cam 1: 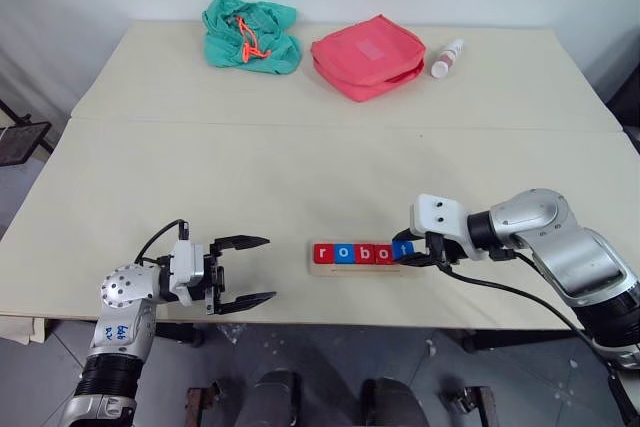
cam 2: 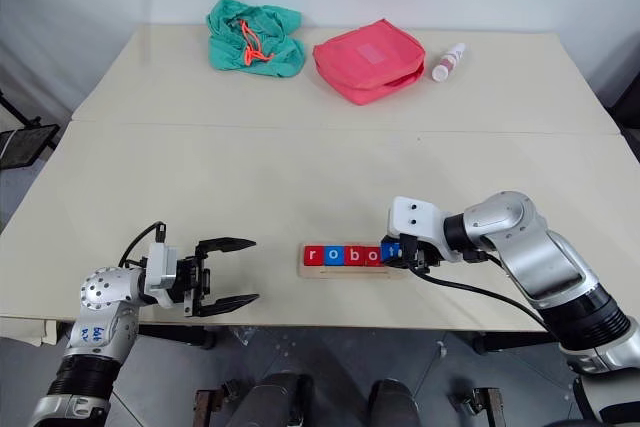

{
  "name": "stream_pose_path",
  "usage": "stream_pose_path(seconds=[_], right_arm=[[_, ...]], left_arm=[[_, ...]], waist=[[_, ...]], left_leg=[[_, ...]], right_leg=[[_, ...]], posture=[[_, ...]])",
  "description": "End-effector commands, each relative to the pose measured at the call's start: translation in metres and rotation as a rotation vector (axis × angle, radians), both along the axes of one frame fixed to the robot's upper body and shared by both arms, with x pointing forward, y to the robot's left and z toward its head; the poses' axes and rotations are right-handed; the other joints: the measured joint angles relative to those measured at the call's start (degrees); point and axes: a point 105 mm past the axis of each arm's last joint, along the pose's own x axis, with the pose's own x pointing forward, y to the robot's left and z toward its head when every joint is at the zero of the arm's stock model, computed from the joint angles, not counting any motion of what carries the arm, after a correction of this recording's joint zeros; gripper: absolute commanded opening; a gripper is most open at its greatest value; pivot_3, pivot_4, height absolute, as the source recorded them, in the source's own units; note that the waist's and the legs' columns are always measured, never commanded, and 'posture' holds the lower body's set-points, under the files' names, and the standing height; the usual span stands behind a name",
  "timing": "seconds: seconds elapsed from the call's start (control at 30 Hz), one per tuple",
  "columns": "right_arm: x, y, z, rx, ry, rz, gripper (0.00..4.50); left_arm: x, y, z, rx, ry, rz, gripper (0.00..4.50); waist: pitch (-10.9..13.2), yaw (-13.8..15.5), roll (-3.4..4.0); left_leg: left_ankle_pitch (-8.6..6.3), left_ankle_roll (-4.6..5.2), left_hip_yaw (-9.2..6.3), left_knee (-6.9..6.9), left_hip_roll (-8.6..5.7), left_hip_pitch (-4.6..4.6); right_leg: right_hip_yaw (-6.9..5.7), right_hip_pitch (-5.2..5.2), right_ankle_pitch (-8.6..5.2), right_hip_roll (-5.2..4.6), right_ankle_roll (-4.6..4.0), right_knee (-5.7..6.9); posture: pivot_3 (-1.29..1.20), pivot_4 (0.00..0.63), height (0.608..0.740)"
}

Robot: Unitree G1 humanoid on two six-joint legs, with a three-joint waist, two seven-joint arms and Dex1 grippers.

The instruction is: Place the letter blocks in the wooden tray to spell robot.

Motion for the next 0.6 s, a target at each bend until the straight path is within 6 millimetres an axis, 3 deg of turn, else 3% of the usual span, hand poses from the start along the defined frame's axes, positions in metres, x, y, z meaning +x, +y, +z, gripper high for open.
stream_pose_path(seconds=[0.03, 0.23, 0.53, 0.6], right_arm=[[0.001, -0.003, 0.006, 0.003, -0.030, -0.001, 1.43], [-0.001, -0.005, 0.002, -0.007, -0.023, -0.004, 1.43], [0.000, -0.011, 0.011, 0.001, -0.045, -0.032, 4.49], [-0.003, -0.010, 0.018, 0.019, -0.054, -0.036, 4.49]], left_arm=[[0.001, 0.003, 0.009, -0.002, -0.045, 0.002, 4.50], [0.002, 0.002, 0.009, -0.001, -0.047, 0.000, 4.50], [0.004, 0.003, 0.009, -0.001, -0.046, 0.002, 4.50], [0.005, 0.003, 0.009, -0.003, -0.048, 0.002, 4.50]], waist=[[0.0, 0.0, 0.00], [0.0, 0.0, 0.00], [0.0, 0.0, 0.00], [0.0, 0.0, 0.00]], left_leg=[[0.00, 0.00, 0.00, 0.00, 0.00, 0.00], [0.00, 0.00, 0.00, 0.00, 0.00, 0.00], [0.00, 0.00, 0.01, 0.00, 0.00, 0.00], [0.00, 0.00, 0.01, 0.00, 0.00, 0.00]], right_leg=[[0.00, 0.00, 0.00, 0.00, 0.00, 0.00], [0.00, 0.00, 0.00, 0.00, 0.00, 0.00], [-0.01, 0.00, 0.00, 0.00, 0.00, 0.00], [0.00, 0.00, 0.00, 0.00, 0.00, 0.00]], posture=[[0.00, 0.150, 0.740], [0.00, 0.150, 0.740], [0.00, 0.150, 0.740], [0.00, 0.150, 0.740]])
